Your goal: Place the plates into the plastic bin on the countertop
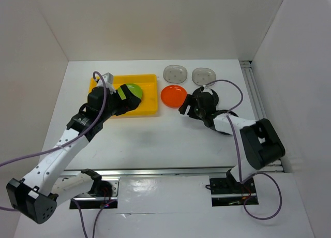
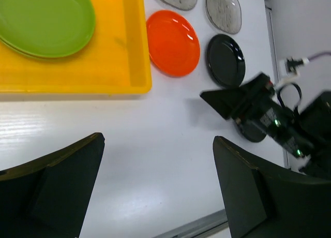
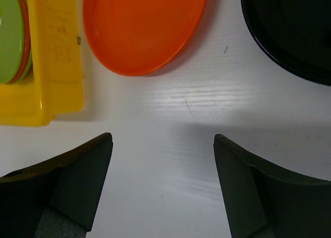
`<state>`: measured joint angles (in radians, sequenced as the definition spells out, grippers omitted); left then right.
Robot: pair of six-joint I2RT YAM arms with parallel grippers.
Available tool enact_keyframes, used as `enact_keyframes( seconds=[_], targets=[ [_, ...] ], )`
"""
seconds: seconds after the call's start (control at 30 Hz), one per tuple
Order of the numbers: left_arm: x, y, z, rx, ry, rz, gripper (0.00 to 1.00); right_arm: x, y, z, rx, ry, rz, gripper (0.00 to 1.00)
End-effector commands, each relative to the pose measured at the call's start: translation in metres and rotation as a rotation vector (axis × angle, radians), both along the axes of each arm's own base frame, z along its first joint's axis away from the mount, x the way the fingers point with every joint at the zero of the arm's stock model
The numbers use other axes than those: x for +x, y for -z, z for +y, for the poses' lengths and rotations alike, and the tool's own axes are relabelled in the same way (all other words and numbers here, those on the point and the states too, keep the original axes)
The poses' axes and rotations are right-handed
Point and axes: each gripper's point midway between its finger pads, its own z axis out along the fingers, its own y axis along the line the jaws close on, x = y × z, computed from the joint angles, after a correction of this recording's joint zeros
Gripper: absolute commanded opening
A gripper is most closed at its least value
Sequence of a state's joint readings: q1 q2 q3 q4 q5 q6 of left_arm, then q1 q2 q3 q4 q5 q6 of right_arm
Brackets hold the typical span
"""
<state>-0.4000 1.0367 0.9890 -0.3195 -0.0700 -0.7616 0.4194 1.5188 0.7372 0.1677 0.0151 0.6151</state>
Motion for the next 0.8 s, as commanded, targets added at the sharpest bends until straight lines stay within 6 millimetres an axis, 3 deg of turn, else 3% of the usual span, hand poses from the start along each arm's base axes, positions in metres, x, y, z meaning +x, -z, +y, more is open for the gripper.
enact_keyframes(
  seconds=[0.0,0.2,0.23,0.3,0.37,0.43,0.57,0.6,0.63,0.7,0.73,0.77],
  targets=[
    [-0.02,0.003,0.0,0.049,0.045,-0.005,1.0,0.041,-0.03,0.022,0.119,-0.003,-0.122,0.85],
    [-0.043,0.01,0.006,0.076,0.081,-0.023,1.0,0.069,-0.004,0.025,0.117,0.047,-0.081,0.82],
    [-0.045,0.017,0.007,0.084,0.082,-0.003,1.0,0.073,0.011,0.022,0.092,0.07,-0.059,0.77],
    [-0.05,0.019,0.008,0.085,0.092,0.01,1.0,0.082,0.023,0.022,0.088,0.099,-0.041,0.72],
    [-0.052,0.015,0.009,0.08,0.092,-0.001,1.0,0.088,0.03,0.013,0.053,0.155,-0.025,0.6],
    [-0.055,0.018,0.012,0.089,0.084,0.01,1.0,0.094,0.042,0.001,0.026,0.222,0.0,0.56],
    [-0.057,0.017,0.015,0.089,0.075,-0.001,1.0,0.094,0.059,0.0,0.017,0.254,0.058,0.56],
    [-0.057,0.017,0.015,0.089,0.075,-0.001,1.0,0.097,0.056,0.001,0.018,0.254,0.056,0.54],
    [-0.057,0.017,0.015,0.089,0.075,-0.001,1.0,0.094,0.065,0.0,0.025,0.27,0.085,0.51],
    [-0.056,0.023,0.014,0.096,0.076,0.016,1.0,0.096,0.073,-0.003,0.03,0.294,0.113,0.38],
    [-0.056,0.023,0.014,0.096,0.076,0.016,1.0,0.091,0.084,-0.004,0.021,0.302,0.145,0.17],
    [-0.054,0.028,0.014,0.1,0.077,0.026,1.0,0.095,0.081,-0.005,0.035,0.297,0.148,0.02]
  ],
)
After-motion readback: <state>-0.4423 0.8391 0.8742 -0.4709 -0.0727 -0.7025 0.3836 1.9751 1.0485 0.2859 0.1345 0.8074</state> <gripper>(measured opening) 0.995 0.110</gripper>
